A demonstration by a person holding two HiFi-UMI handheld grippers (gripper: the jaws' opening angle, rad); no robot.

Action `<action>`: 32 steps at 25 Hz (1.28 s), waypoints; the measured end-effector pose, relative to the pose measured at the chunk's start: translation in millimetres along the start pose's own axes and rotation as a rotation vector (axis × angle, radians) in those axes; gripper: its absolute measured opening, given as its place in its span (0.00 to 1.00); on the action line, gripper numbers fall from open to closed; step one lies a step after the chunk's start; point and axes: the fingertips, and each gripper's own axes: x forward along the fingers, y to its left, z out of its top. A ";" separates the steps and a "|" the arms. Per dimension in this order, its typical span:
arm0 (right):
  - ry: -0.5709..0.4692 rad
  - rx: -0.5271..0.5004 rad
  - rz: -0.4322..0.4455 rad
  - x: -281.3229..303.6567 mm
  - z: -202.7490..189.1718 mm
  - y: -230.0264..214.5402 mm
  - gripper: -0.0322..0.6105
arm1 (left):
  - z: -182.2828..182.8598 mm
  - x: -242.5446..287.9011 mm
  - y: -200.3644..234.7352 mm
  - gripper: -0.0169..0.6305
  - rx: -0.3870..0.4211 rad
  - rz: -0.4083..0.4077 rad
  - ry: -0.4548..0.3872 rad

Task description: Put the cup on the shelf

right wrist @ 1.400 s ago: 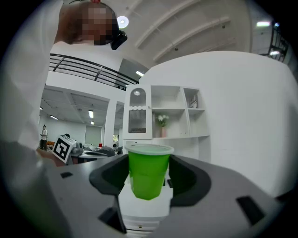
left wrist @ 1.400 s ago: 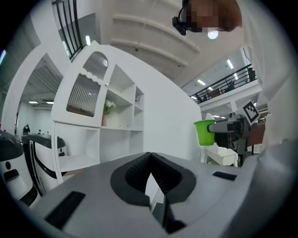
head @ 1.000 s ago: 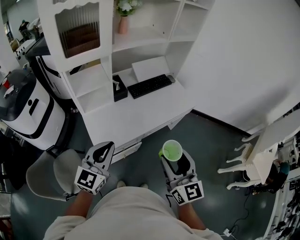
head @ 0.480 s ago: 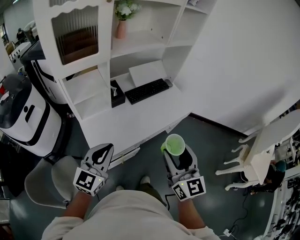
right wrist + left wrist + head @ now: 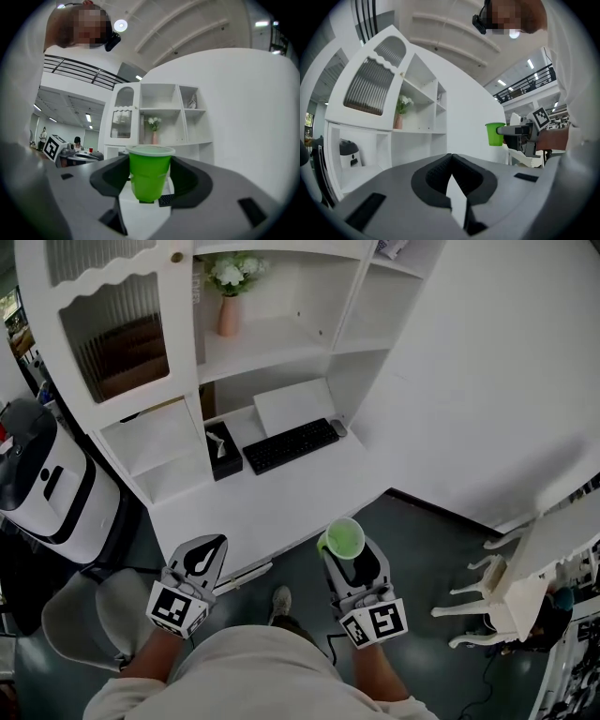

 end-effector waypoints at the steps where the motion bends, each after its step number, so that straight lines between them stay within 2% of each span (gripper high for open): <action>1: 0.000 0.000 0.009 8.2 0.4 -12.4 0.48 | 1.3 13.6 1.1 0.03 0.001 0.006 0.001; 7: 0.009 0.001 0.078 58.0 3.0 -81.5 0.48 | 14.2 87.4 15.2 0.03 0.009 0.077 -0.011; 13: 0.018 0.010 0.153 101.1 4.6 -123.6 0.48 | 20.2 127.1 28.6 0.03 0.013 0.154 -0.002; 23: 0.010 0.012 0.212 169.7 10.9 -135.7 0.48 | 25.1 142.7 61.0 0.03 0.008 0.188 -0.007; 32: -0.024 -0.030 0.229 239.6 38.5 -146.8 0.48 | 27.1 137.5 83.6 0.03 0.007 0.188 -0.016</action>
